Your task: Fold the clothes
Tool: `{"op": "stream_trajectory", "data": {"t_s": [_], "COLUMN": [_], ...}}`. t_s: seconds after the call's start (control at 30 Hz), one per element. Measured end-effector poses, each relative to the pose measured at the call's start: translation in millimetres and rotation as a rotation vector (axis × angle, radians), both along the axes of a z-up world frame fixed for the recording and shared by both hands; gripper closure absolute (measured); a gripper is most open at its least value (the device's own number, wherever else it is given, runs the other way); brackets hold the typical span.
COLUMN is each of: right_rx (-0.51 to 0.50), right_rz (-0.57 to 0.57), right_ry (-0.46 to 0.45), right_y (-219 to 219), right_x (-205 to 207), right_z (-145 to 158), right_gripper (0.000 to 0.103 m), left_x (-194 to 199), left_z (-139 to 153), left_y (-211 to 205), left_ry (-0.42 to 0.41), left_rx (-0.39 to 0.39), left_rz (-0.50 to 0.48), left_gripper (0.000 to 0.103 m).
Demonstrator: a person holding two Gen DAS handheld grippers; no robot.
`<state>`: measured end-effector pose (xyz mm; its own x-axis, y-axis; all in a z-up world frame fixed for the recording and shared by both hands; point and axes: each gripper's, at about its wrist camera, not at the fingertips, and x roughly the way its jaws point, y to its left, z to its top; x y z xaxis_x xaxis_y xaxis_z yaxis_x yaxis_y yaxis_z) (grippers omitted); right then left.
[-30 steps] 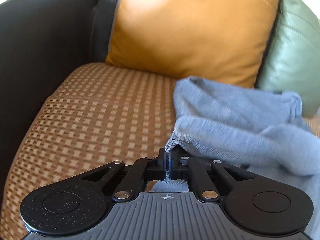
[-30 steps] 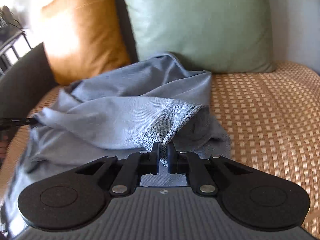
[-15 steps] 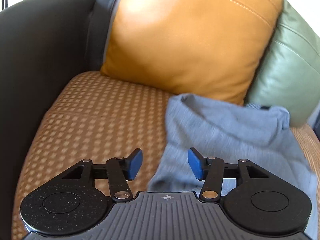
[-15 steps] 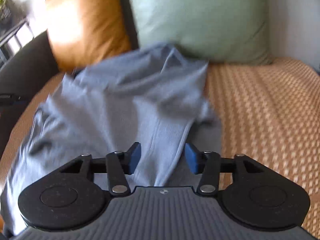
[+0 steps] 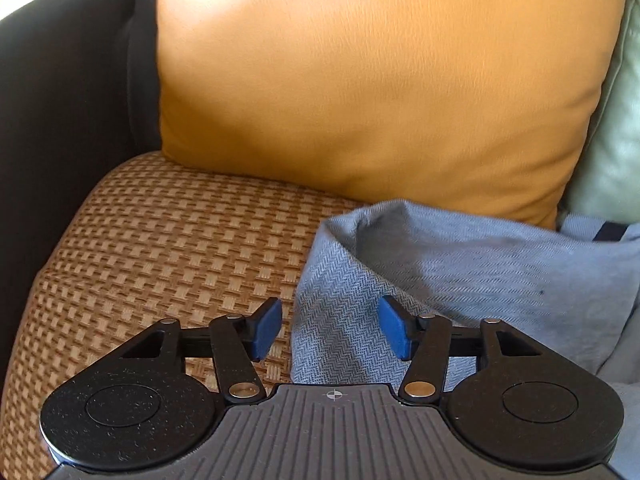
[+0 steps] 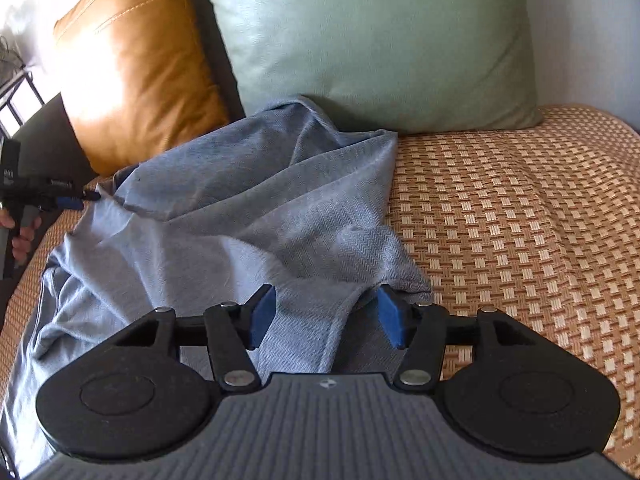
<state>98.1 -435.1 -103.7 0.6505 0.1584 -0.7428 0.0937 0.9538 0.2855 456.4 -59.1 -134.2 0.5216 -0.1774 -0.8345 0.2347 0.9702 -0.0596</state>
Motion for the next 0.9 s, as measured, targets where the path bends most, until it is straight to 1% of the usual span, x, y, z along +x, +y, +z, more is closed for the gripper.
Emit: {"op": "stream_trajectory", "data": {"t_s": [0.03, 0.07, 0.1, 0.13, 0.17, 0.3, 0.37, 0.4, 0.53, 0.6, 0.63, 0.67, 0.7, 0.73, 0.77, 0.8, 0.83, 0.9], "right_rx": [0.013, 0.027, 0.04, 0.055, 0.065, 0.101, 0.122, 0.135, 0.181, 0.231, 0.257, 0.28, 0.297, 0.313, 0.33, 0.333, 0.333, 0.324], "right_rz": [-0.005, -0.01, -0.014, -0.017, -0.016, -0.013, -0.019, -0.029, -0.061, -0.071, -0.076, -0.079, -0.075, -0.071, -0.067, -0.07, -0.075, -0.102], "right_ry": [0.003, 0.006, 0.011, 0.016, 0.016, 0.012, 0.009, 0.007, 0.04, 0.045, 0.047, 0.049, 0.046, 0.022, -0.008, -0.058, -0.114, -0.19], "right_y": [-1, -3, -4, -5, -5, -7, -9, -10, -15, -16, -16, -16, -15, -15, -15, -16, -18, -23], "right_x": [2, 4, 6, 7, 7, 4, 1, -1, -1, 3, 6, 8, 12, 14, 17, 18, 20, 27], "right_z": [-3, -5, -7, -8, -7, -1, 2, 3, -4, -9, -11, -13, -13, -10, -5, 2, 11, 22], "right_gripper": [0.042, 0.042, 0.042, 0.042, 0.042, 0.043, 0.043, 0.043, 0.043, 0.046, 0.047, 0.054, 0.09, 0.099, 0.099, 0.099, 0.099, 0.099], "left_x": [1, 2, 1, 0, 0, 1, 3, 3, 4, 7, 7, 8, 8, 8, 10, 11, 12, 16], "left_z": [-3, -6, -6, -5, -4, 8, 12, 15, 22, 25, 26, 27, 28, 29, 29, 28, 26, 21], "left_y": [-1, -1, -1, -1, -2, 8, 11, 15, 26, 28, 29, 29, 30, 32, 35, 38, 41, 48], "left_ry": [0.006, 0.011, 0.005, -0.001, -0.013, -0.047, -0.063, -0.069, -0.088, -0.091, -0.095, -0.1, -0.104, -0.111, -0.117, -0.123, -0.126, -0.134], "left_rx": [-0.003, -0.006, -0.015, -0.024, -0.036, -0.09, -0.096, -0.111, -0.17, -0.196, -0.191, -0.187, -0.183, -0.187, -0.19, -0.192, -0.194, -0.198], "left_rz": [-0.006, -0.012, -0.017, -0.022, -0.025, -0.015, 0.008, 0.026, 0.079, 0.09, 0.092, 0.094, 0.096, 0.107, 0.124, 0.142, 0.163, 0.206], "left_gripper": [0.084, 0.097, 0.097, 0.101, 0.103, 0.103, 0.103, 0.103, 0.103, 0.103, 0.103, 0.103, 0.103, 0.103, 0.103, 0.103, 0.103, 0.103]}}
